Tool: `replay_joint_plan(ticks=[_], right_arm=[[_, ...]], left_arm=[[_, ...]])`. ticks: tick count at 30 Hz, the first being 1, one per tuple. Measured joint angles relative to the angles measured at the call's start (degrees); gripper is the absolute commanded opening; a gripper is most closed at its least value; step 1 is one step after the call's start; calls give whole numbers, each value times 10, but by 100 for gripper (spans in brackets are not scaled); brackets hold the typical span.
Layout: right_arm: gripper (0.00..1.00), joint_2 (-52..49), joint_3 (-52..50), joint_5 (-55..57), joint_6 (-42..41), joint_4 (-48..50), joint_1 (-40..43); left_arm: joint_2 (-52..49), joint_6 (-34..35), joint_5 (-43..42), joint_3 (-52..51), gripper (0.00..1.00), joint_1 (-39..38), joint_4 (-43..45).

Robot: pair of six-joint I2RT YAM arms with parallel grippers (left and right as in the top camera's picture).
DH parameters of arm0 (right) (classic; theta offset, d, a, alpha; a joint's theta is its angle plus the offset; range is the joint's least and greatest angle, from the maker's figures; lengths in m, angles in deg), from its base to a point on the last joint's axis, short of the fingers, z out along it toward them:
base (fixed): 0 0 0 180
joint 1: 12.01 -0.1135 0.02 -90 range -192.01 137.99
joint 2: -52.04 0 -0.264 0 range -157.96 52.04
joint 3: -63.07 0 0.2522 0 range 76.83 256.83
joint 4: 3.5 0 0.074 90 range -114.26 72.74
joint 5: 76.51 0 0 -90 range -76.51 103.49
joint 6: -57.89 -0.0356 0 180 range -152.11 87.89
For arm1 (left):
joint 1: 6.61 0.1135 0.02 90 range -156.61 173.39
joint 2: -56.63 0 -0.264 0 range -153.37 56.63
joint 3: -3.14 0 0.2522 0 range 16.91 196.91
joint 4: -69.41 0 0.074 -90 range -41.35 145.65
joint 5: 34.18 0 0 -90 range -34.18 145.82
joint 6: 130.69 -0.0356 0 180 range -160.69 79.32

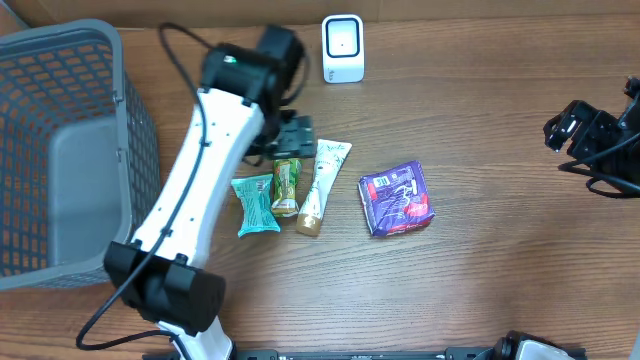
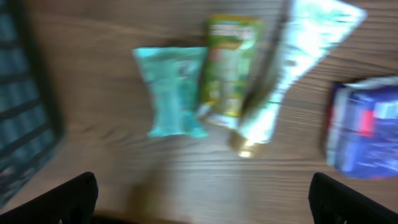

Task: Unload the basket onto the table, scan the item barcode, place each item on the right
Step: 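Withdraw the left gripper to the lower left near the basket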

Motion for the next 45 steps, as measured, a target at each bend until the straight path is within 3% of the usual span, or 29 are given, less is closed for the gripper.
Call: replay_joint_plan(ticks=[5, 12, 17, 25, 45], right_arm=[[100, 0, 0, 0, 0, -1, 0], [100, 0, 0, 0, 0, -1, 0], [100, 0, 0, -4, 0, -1, 0], [100, 0, 0, -9, 0, -1, 0], [100, 0, 0, -10, 0, -5, 0]], left_arm=[[12, 0, 36, -1, 100, 21, -29], [106, 0, 60, -20, 100, 46, -29], [193, -7, 66, -106, 100, 118, 9], [323, -74, 3, -300, 100, 194, 157], [466, -155, -50, -369, 100, 261, 155]])
